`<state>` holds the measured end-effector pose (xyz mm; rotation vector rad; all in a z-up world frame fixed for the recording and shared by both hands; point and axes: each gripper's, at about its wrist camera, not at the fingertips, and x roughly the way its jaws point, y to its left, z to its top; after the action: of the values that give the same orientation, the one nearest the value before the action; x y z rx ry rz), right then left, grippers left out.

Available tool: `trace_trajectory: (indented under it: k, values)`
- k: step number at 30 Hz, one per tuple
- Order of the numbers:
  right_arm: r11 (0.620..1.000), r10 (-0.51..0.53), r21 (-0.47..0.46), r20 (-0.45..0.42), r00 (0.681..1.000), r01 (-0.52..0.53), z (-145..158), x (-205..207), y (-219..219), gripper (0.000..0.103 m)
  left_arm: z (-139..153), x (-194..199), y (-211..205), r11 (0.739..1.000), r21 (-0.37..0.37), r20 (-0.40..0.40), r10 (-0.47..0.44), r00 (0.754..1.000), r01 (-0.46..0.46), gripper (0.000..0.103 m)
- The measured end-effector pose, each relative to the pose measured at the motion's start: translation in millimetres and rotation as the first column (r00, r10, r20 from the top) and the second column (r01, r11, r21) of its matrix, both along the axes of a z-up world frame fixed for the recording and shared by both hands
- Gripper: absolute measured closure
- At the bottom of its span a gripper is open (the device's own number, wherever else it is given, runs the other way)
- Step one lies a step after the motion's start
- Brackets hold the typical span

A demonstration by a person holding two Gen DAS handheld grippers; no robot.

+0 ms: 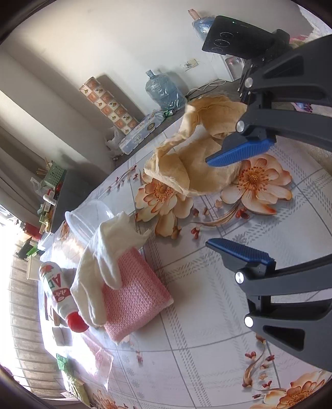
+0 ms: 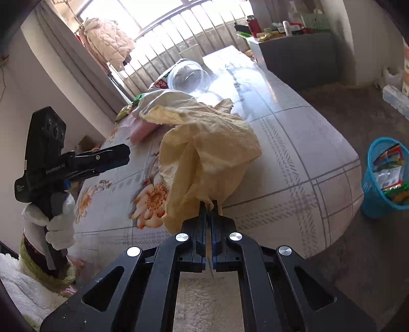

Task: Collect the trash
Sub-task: 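Return the right tool to the table and grasp the tan chamois cloth, then grasp the white glove with the left tool while the right tool holds the tan cloth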

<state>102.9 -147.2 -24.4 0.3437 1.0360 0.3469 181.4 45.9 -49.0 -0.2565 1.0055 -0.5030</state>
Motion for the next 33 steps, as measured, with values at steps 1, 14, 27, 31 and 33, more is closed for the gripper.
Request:
trace_trajectory:
  k: [1,14,27,31,33]
  values:
    - [1.000,-0.006,0.004,0.002,1.000,0.006,2.4,0.8,-0.8,0.092,-0.8,1.2,-4.0,1.000,0.001,-0.001,-0.006,1.000,0.006,0.046]
    - [0.990,-0.087,0.114,-0.018,0.996,0.089,1.4,62.3,10.6,0.036,-4.7,2.7,-0.5,1.000,-0.010,-0.014,0.009,1.000,-0.009,0.046]
    - [0.946,0.113,-0.313,0.060,0.992,-0.089,-13.5,83.5,95.3,0.015,-0.9,11.2,38.8,0.995,-0.020,-0.003,0.095,0.995,-0.095,0.046]
    - [0.912,0.082,-0.408,0.081,0.993,-0.042,-16.2,87.5,98.0,0.036,7.4,20.3,44.7,0.994,-0.008,0.023,0.109,0.994,-0.108,0.046]
    - [0.915,0.047,-0.404,0.084,0.995,-0.009,-14.8,89.9,90.3,0.053,13.5,26.6,45.2,0.994,0.000,0.043,0.108,0.993,-0.108,0.046]
